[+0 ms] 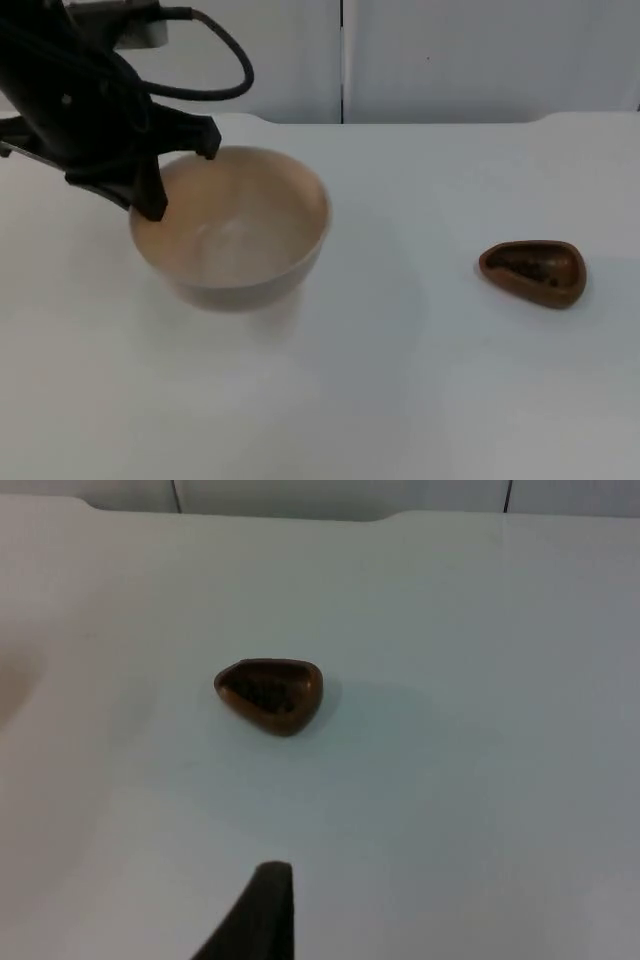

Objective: Pick up the bowl with the left hand and pour the coffee beans from the cup into the bowl with the right hand.

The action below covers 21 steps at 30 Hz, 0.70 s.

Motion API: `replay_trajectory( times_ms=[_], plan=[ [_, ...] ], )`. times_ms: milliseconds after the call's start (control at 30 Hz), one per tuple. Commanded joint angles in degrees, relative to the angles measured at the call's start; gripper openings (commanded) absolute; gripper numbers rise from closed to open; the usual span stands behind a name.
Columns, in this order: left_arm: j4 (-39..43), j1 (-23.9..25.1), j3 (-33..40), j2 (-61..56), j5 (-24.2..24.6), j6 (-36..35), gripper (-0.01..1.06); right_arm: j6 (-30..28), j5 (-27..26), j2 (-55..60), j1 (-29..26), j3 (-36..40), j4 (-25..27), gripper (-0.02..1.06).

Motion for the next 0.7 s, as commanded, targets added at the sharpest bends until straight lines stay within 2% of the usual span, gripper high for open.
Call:
replay_trajectory(
  times_ms=[0, 200, 467, 667],
  plan=[
    [-2.5, -0.2, -0.1, -0.7, 2.2, 3.9, 0.0, -0.5, -0.3, -0.2, -0.3, 0.2, -0.1, 1.05],
    [-9.8, -0.3, -0.1, -0.7, 3.9, 10.1, 0.0, -0.5, -0.3, -0.2, -0.3, 0.2, -0.1, 1.05],
    [-8.0, -7.0, -0.1, -0.7, 3.4, 10.9, 0.0, -0.5, -0.3, -0.2, -0.3, 0.2, -0.1, 1.05],
    [-8.2, -9.5, -0.1, -0.3, 2.8, 10.3, 0.0, -0.5, -0.3, -0.2, -0.3, 0.2, -0.1, 1.05]
  ],
)
